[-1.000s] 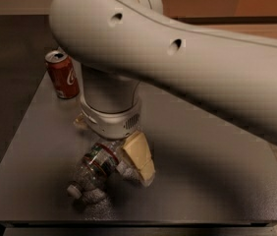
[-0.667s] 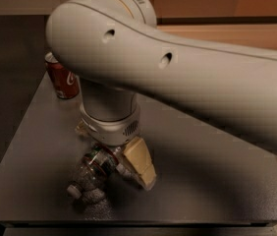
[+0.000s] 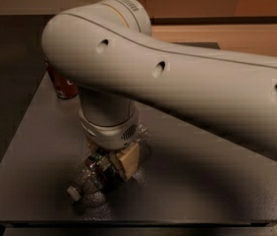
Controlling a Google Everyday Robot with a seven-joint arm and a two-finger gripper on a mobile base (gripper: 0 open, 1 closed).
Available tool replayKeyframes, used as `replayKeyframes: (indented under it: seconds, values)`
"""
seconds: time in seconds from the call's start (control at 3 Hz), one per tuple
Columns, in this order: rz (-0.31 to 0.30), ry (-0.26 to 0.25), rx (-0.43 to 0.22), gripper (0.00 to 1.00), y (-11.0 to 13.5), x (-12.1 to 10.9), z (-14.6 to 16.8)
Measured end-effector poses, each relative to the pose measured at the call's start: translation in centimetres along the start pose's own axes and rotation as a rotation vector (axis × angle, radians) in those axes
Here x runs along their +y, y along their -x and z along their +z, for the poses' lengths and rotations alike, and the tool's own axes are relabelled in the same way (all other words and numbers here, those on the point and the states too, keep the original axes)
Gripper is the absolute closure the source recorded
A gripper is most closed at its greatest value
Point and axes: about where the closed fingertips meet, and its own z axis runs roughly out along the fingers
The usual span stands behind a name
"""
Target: Pick water bottle
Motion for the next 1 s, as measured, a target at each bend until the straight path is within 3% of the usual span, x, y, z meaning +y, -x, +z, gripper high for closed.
replayKeyframes:
  seconds: [0.67,1.0]
  values:
    - [0.032,-0.038,-0.009,0.88,-0.1,-0.9,-2.6]
    - [0.086,-0.075,-0.042,1.00,-0.5,-1.8,-6.1]
